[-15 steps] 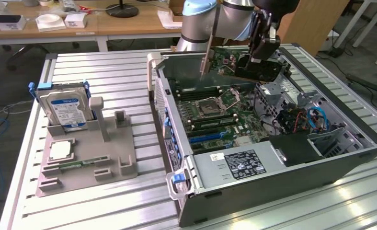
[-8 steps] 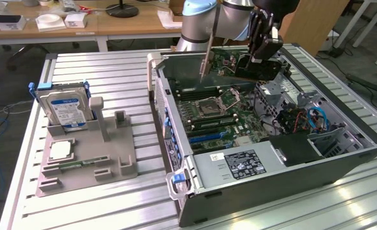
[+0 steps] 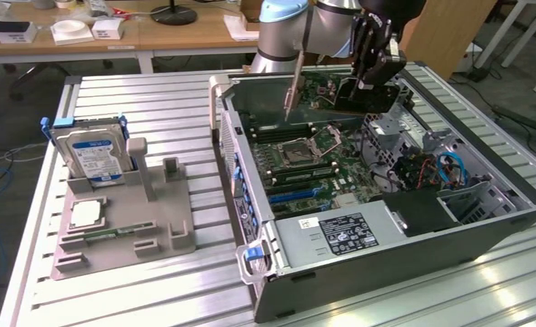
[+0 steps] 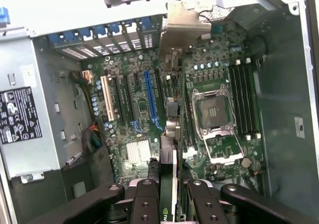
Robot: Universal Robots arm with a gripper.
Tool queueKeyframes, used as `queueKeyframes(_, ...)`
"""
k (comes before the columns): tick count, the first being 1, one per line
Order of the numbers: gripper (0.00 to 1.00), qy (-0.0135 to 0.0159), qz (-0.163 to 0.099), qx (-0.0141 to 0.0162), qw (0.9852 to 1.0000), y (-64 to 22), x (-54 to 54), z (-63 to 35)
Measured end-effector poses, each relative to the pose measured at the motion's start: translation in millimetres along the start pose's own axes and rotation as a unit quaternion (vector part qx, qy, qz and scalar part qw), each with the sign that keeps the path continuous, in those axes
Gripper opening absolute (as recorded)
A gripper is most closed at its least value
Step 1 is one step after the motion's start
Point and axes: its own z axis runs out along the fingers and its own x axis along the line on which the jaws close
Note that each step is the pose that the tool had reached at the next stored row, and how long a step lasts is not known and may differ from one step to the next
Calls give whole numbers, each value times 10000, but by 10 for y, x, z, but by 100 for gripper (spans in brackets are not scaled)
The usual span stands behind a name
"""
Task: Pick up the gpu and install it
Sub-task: 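Insert the gpu into the slot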
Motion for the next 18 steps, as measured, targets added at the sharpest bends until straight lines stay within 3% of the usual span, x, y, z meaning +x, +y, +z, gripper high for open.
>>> queueKeyframes(5, 27, -3, -366, 1, 9993, 0, 0, 5)
queueKeyframes(9, 27, -19, -528, 85, 9986, 1, 0, 11)
queueKeyframes(10, 27, -21, -551, 92, 9984, 0, 0, 12)
queueKeyframes(15, 27, -20, -555, 92, 9984, 0, 1, 26)
queueKeyframes(18, 27, -22, -737, 87, 9972, 2, 2, 44)
